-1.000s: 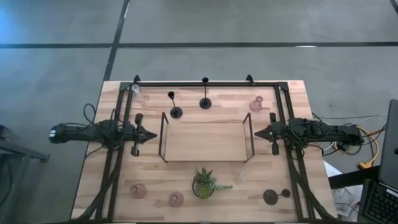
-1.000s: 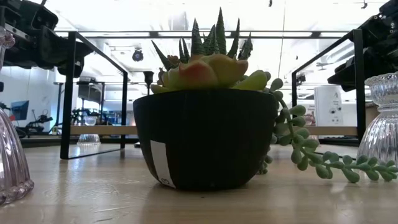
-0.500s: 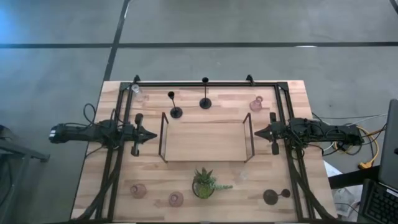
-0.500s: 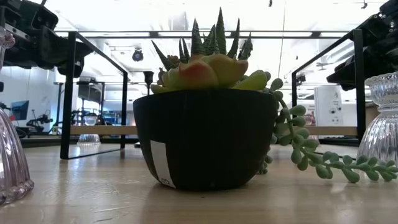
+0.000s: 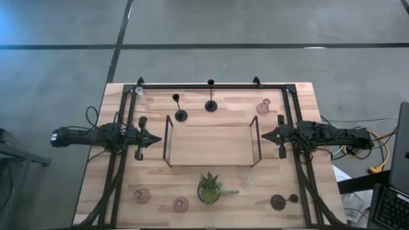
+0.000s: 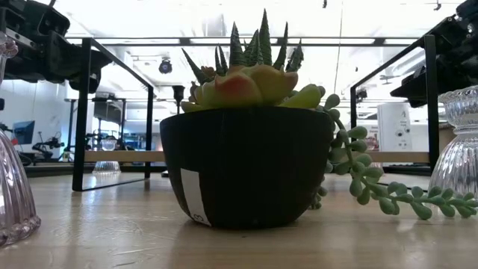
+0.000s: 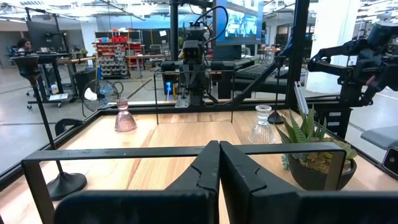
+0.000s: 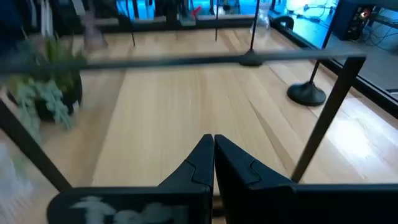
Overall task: Pick & Place candle stick holders
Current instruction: Put the top pink candle holder on the shelf
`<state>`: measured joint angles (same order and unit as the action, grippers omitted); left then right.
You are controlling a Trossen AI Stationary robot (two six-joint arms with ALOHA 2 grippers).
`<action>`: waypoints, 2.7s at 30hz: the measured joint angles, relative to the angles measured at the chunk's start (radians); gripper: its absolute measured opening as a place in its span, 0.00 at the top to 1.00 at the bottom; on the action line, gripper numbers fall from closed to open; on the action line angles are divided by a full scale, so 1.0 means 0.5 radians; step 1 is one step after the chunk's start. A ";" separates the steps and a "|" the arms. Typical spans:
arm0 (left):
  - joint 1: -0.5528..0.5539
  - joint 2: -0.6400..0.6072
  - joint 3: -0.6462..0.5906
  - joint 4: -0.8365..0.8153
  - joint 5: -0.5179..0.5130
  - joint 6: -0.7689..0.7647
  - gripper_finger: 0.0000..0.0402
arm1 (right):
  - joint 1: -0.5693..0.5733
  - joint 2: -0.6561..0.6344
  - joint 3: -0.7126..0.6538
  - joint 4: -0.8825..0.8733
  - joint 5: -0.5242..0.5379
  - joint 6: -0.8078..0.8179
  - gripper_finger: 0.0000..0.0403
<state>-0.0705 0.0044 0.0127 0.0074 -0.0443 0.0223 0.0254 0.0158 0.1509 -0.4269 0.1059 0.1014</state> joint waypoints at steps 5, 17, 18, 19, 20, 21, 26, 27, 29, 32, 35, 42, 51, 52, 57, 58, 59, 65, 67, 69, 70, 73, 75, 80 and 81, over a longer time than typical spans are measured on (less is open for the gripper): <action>0.000 0.001 0.000 0.001 0.000 0.000 0.97 | 0.001 0.000 0.000 0.275 0.003 0.096 0.98; 0.000 0.000 0.000 0.001 0.000 0.000 0.97 | 0.001 -0.001 0.000 1.150 0.002 -0.304 0.98; -0.001 0.001 0.000 0.000 0.000 0.000 0.97 | 0.001 -0.001 0.000 1.214 0.002 -0.365 0.98; 0.000 0.001 0.000 0.000 0.000 0.000 0.97 | 0.001 0.000 0.000 1.290 0.001 -0.403 0.98; 0.000 0.000 0.000 0.000 0.000 0.000 0.97 | 0.001 0.000 0.000 1.366 0.000 -0.412 0.98; 0.000 0.000 0.000 0.001 0.001 0.000 0.97 | 0.001 0.000 0.000 1.432 0.000 -0.407 0.98; 0.000 0.000 0.000 0.001 0.000 0.000 0.97 | 0.001 0.000 0.000 1.757 -0.011 -0.336 0.98; -0.001 0.000 0.000 0.001 0.000 0.000 0.97 | 0.000 0.007 0.000 1.808 -0.011 -0.338 0.98; 0.000 0.001 0.000 0.001 0.001 0.000 0.97 | 0.000 0.038 0.000 1.926 -0.012 -0.393 0.98; 0.000 0.001 0.000 0.000 0.000 0.000 0.97 | 0.000 0.111 0.012 2.040 -0.017 -0.461 0.98; 0.000 0.001 0.000 0.001 0.001 0.000 0.97 | 0.000 0.255 0.092 1.982 -0.005 -0.518 0.98; 0.000 0.001 0.000 0.001 0.000 0.000 0.97 | 0.001 0.838 0.623 1.403 0.318 -0.535 0.98; 0.000 0.000 0.000 0.001 0.000 0.000 0.97 | -0.008 1.496 1.460 0.300 0.921 -0.552 0.98; 0.000 0.001 0.000 0.000 0.000 0.000 0.97 | -0.021 1.551 1.540 0.194 0.944 -0.527 0.98; 0.000 0.000 -0.001 0.000 0.000 0.000 0.97 | -0.213 1.770 1.906 -0.370 1.015 -0.290 0.98; -0.001 0.000 0.000 0.000 0.000 0.000 0.97 | -0.277 1.811 1.968 -0.495 1.015 -0.243 0.98; -0.001 0.001 0.000 0.001 0.000 0.000 0.97 | -0.346 1.854 2.023 -0.606 1.015 -0.202 0.98; 0.000 0.001 0.000 0.001 0.000 0.000 0.97 | -0.905 2.072 2.293 -1.066 0.808 -0.095 0.98; 0.000 0.001 0.000 0.001 0.000 0.000 0.97 | -1.129 2.148 2.334 -1.167 0.593 -0.095 0.98; 0.000 0.000 0.000 0.001 0.000 0.000 0.97 | -1.343 2.222 2.353 -1.249 0.318 -0.107 0.98; 0.000 0.001 0.000 0.001 0.000 0.000 0.97 | -1.443 2.263 2.357 -1.303 0.189 -0.128 0.98; 0.000 0.000 0.000 0.001 0.000 0.000 0.97 | -1.693 2.383 2.347 -1.456 -0.079 -0.195 0.98; 0.000 0.000 -0.001 0.001 0.000 0.000 0.97 | -1.807 2.455 2.311 -1.504 -0.114 -0.232 0.98; 0.000 0.001 0.000 0.001 0.001 0.000 0.97 | -1.962 2.643 2.264 -1.501 -0.118 -0.349 0.98; 0.000 0.001 -0.001 0.001 0.000 0.000 0.97 | -1.970 2.680 2.262 -1.504 -0.118 -0.375 0.98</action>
<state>-0.0706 0.0048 0.0124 0.0078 -0.0444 0.0223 -0.9596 1.3560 1.2819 -1.1788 0.0467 -0.0862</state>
